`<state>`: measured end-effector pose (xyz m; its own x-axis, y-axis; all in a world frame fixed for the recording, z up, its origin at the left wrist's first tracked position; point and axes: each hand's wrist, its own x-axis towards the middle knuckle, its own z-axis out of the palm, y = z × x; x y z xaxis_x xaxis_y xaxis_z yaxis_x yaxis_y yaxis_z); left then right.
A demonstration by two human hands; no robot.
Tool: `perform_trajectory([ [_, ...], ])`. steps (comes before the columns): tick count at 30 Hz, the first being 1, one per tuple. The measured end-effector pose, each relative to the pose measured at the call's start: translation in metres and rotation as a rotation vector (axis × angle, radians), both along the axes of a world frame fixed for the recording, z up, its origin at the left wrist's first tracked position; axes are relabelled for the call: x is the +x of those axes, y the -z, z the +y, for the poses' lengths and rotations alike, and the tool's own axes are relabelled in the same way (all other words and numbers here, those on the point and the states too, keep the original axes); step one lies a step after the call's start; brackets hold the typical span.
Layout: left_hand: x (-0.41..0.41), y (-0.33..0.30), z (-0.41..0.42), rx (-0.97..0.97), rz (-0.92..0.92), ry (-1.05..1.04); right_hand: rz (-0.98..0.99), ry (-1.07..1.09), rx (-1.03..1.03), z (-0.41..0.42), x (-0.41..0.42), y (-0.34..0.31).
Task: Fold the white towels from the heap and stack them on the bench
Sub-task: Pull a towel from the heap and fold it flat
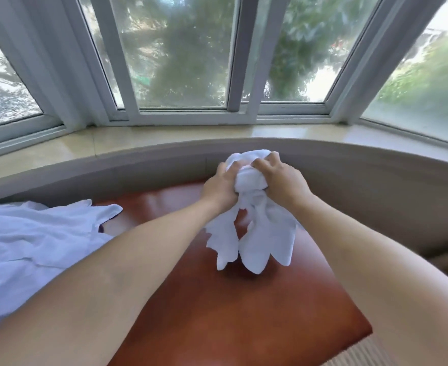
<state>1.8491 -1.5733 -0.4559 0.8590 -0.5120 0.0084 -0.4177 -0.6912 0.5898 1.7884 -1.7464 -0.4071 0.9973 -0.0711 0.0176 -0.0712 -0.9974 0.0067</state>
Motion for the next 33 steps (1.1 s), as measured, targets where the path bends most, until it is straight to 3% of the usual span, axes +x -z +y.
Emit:
perform_trajectory([
  [4, 0.001, 0.035, -0.018, -0.027, 0.066, 0.014, 0.038, -0.004, 0.010, -0.020, 0.001, 0.034],
  [10, -0.007, 0.093, -0.009, 0.275, 0.250, 0.071, 0.257, 0.172, 0.061, -0.034, -0.021, 0.093],
  [18, -0.012, 0.079, 0.027, 0.303, 0.219, 0.049, 0.244, 0.121, 0.054, -0.021, -0.028, 0.095],
  [24, -0.022, 0.061, 0.089, 0.287, 0.196, -0.045, 0.236, 0.006, 0.092, 0.050, -0.017, 0.088],
  [33, -0.041, 0.051, 0.265, 0.413, 0.137, -0.259, 0.258, -0.245, 0.107, 0.219, 0.006, 0.078],
])
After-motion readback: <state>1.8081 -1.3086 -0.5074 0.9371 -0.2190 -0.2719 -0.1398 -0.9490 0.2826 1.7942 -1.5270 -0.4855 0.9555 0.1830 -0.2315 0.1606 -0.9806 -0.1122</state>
